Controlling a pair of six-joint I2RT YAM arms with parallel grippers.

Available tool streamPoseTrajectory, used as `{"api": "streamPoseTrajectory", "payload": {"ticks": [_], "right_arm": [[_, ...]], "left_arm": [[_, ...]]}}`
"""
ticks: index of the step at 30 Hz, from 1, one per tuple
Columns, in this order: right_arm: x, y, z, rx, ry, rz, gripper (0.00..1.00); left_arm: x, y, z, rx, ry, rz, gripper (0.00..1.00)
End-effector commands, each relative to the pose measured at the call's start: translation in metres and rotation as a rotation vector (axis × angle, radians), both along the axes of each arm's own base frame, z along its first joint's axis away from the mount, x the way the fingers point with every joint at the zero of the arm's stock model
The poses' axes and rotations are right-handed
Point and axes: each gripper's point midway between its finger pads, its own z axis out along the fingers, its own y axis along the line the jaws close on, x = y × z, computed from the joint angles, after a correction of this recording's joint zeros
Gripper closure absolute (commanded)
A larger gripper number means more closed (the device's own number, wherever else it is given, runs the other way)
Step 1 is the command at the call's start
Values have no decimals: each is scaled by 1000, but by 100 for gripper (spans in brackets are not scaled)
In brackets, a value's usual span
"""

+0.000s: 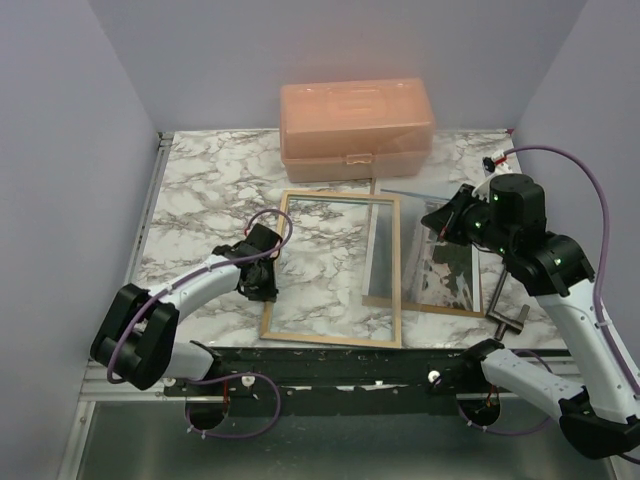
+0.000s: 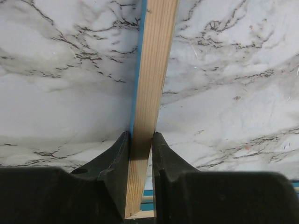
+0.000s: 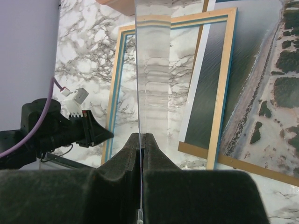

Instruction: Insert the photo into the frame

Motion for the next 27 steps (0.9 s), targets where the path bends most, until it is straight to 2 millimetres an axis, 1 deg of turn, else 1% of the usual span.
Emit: {"api": "streamPoseTrajectory", "payload": {"ticks": [1,3,6,11,14,18,19,23,27], "right_arm": [[2,9,9,57,-35,27,99],[2,11,7,61,-31,33,99],[2,12,6,70,-29,38,100],[1,15,8,84,-33,50,99],[0,16,8,91,-33,53,99],[0,18,7,98,-28,61,99],[0,19,6,99,-27,62,99],[1,20,3,103,-20,64,99],[1,21,0,103,-12,70,99]], "left_arm": [[-17,-14,2,-63,20,15,90],[-23,-20,4,-78,20,22,93],[-27,-32,11,-106,-2,9,95],[-30,-44,23,-111,-42,-19,96],[-31,-50,26,-122,-49,-32,97],[-36,-52,21,-117,-38,-44,98],[-37,-53,19,-122,-35,-47,100],[-41,-58,11,-135,-14,-54,100],[-41,-61,9,-141,-25,-78,100]]}}
